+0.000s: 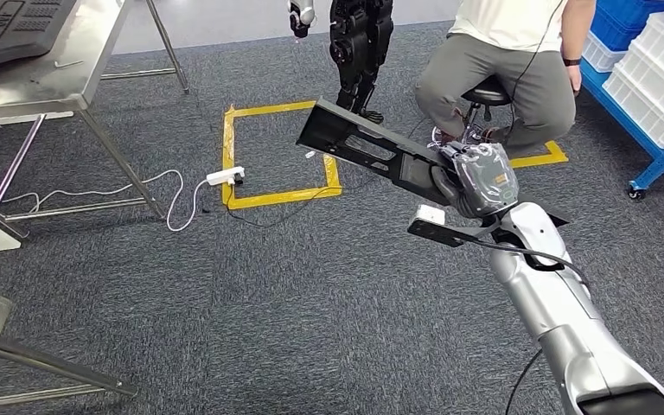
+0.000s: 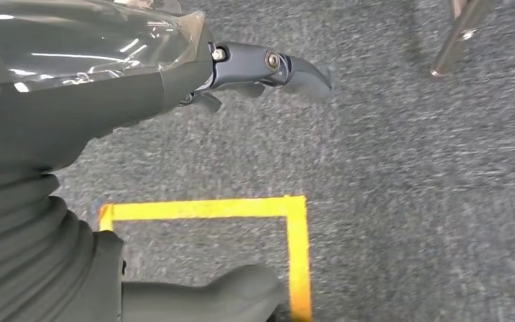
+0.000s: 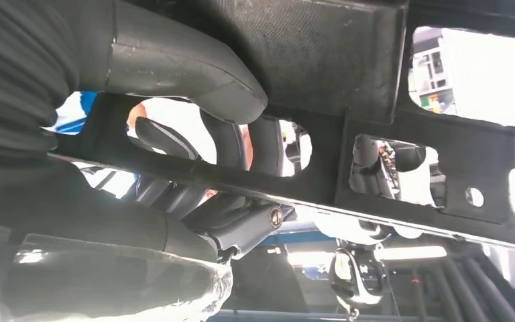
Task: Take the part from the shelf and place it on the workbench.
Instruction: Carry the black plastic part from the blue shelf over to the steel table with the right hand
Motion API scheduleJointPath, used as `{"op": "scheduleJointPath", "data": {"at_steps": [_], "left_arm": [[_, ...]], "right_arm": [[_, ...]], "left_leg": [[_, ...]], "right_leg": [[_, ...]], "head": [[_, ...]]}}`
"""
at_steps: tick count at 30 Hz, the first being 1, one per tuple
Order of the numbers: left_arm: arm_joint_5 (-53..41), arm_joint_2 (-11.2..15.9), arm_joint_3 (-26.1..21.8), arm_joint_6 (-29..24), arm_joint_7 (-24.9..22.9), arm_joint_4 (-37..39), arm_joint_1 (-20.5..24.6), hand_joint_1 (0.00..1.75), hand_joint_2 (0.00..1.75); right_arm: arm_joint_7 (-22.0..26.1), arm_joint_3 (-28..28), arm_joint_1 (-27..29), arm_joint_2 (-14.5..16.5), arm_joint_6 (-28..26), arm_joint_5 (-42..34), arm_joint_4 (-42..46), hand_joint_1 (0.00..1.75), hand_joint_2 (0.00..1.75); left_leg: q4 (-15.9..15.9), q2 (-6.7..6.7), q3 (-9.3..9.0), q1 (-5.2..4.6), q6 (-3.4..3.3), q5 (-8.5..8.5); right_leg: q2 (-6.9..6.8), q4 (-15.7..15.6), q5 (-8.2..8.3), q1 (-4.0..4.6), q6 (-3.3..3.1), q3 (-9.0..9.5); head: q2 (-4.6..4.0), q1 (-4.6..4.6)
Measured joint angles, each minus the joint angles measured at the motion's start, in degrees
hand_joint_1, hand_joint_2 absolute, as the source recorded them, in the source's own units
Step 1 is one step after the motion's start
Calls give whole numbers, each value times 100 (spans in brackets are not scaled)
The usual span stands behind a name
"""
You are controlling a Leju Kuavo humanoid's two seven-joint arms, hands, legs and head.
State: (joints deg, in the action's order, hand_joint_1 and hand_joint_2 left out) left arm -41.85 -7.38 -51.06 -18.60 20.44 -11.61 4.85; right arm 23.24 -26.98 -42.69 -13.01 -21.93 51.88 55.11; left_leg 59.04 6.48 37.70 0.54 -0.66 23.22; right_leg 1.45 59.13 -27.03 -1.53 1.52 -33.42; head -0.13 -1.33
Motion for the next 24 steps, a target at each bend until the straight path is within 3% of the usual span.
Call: {"op": "scheduleJointPath", "data": {"at_steps": [1, 3, 5, 6, 7, 8, 10, 12, 14, 16, 17, 19, 21, 22, 24], "left_arm": [[-5, 1, 0, 0, -2, 0, -5, 0, 175], [-8, -2, 0, 0, -4, 1, 2, 0, 175], [-9, -4, 0, 0, -5, 2, 7, 0, 175], [-9, -5, 0, 0, -7, 2, 6, 0, 175], [-9, -4, -1, 0, -10, 2, 5, 0, 175], [-9, -2, -1, -1, -13, 2, 5, 0, 175], [-10, 8, -2, -2, -15, 1, 12, 0, 175], [-15, 17, -4, -5, -15, 0, 22, 0, 175], [-21, 28, -16, -11, -15, 0, 23, 0, 175], [-24, 31, -34, -16, -9, 0, 24, 0, 175], [-25, 32, -42, -17, -4, 0, 31, 0, 175], [-30, 37, -50, -17, 13, 0, 57, 0, 175], [-37, 40, -58, -10, 29, 0, 72, 0, 175], [-39, 40, -64, -5, 34, 0, 72, 0, 175], [-60, 39, -72, 7, 54, 0, 71, 0, 175]], "right_arm": [[1, 1, -7, -3, 2, -5, 4, 175, 175], [1, 3, -18, -16, 14, -20, 10, 175, 175], [-1, -1, -16, -26, 29, -25, 10, 175, 175], [-1, -4, -16, -27, 33, -19, 10, 175, 175], [-3, -7, -17, -26, 32, -10, 10, 175, 175], [-7, -9, -23, -23, 32, -1, 10, 175, 175], [-24, -10, -57, -20, 39, 11, 10, 175, 175], [-46, -17, -126, -12, 76, 15, -5, 175, 175], [-72, -32, -237, 25, 131, 43, -45, 175, 175], [-97, -46, -391, 67, 177, 85, -116, 175, 175], [-104, -52, -477, 81, 207, 98, -165, 175, 175], [-107, -58, -644, 95, 297, 102, -313, 175, 175], [-108, -62, -802, 124, 406, 100, -519, 175, 175], [-108, -65, -896, 154, 447, 96, -627, 175, 175], [-108, -74, -1122, 230, 520, 84, -825, 175, 175]], "left_leg": [[130, -151, 62, 0, 22, 85], [725, -493, 338, 0, 60, 403], [1407, -590, 674, 17, 76, 676], [1533, -600, 741, 18, 72, 686], [1443, -612, 694, 16, 58, 597], [1153, -644, 538, 10, 35, 435], [401, -845, 135, -36, -31, 157], [53, -952, -35, -99, -91, 86], [6, -836, -40, -122, -153, 61], [-83, -731, -86, -104, -220, 6], [-123, -685, -112, -83, -250, -22], [-137, -567, -117, -67, -275, -39], [-132, -410, -116, -57, -274, -41], [-125, -328, -116, -48, -267, -42], [-92, -179, -110, -22, -228, -32]], "right_leg": [[-52, -10, 9, 0, -47, 10], [-163, -18, 4, 32, -122, 23], [-286, -17, -11, 77, -164, 27], [-349, -17, -19, 94, -175, 29], [-410, -17, -25, 107, -182, 34], [-470, -17, -32, 119, -190, 42], [-579, -16, -54, 156, -188, 57], [-671, -17, -77, 185, -158, 59], [-750, -25, -95, 194, -111, 57], [-621, 109, -177, 180, -77, -6], [-485, 318, -277, 171, -79, -106], [-247, 1024, -553, 132, -105, -445], [-184, 1549, -672, 97, -60, -736], [-175, 1504, -593, 72, -2, -742], [-93, 842, -249, -7, 144, -478]], "head": [[0, -14], [0, -38], [0, -41], [0, -43], [0, -43], [0, -42], [0, -39], [0, -35], [0, -31], [0, -30], [0, -27], [0, -23], [0, -15], [0, -14], [0, -13]]}}
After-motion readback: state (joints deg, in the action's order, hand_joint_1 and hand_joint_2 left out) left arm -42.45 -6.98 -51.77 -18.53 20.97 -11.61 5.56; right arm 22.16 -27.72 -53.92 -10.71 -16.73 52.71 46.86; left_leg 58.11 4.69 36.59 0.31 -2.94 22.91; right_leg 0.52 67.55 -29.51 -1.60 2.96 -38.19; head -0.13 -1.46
